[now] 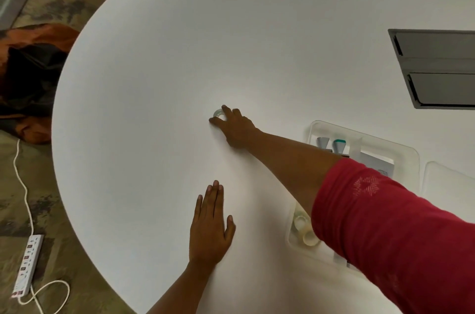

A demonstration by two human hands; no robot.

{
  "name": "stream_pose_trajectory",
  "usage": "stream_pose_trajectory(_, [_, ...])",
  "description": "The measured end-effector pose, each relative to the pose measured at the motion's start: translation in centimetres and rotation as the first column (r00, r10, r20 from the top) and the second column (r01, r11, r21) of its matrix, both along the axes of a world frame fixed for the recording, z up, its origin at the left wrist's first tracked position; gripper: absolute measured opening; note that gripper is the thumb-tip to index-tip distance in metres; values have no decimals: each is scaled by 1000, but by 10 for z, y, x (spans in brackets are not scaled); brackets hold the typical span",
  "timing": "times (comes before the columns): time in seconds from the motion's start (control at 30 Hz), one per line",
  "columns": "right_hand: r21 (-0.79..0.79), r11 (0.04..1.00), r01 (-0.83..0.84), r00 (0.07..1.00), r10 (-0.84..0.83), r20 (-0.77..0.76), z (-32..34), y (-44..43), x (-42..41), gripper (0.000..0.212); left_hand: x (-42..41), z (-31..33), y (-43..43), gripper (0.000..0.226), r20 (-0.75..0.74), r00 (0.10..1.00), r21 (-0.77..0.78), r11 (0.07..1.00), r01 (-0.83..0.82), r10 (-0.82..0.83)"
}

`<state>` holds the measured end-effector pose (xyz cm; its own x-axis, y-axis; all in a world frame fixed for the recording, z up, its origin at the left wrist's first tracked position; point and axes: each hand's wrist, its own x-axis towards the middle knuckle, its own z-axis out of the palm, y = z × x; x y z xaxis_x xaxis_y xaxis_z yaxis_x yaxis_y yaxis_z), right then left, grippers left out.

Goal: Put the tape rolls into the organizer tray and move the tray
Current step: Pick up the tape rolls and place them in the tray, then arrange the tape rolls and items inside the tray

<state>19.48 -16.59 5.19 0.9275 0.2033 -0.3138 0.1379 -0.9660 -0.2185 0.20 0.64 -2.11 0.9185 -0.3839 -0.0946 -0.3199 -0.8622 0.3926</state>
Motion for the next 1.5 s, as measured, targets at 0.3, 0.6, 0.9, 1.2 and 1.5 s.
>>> stream_pose_trajectory(0.3, [188,963,192,973,-212,91,25,-10,-48,45,0,-1,1,70,-1,1000,6,1000,7,-7])
stream_pose_trajectory(0.6, [458,776,434,833,-539,124,75,-45,-179,44,-1,0,2,71,13,1000,25,1000,16,-16])
stream_pose_trajectory(0.9, [340,632,696,682,-730,-41,66,-64,-285,49,-1,6,-1,67,10,1000,6,1000,11,-11])
stream_pose_trajectory(1.2, [98,642,760,650,-753,-103,48,-48,-287,49,-8,36,-19,48,-152,984,-331,933,-139,92])
stream_pose_trajectory(1.5, [182,607,773,609,-791,52,54,-54,-304,42,-42,82,-57,29,-302,952,-646,745,-164,-52])
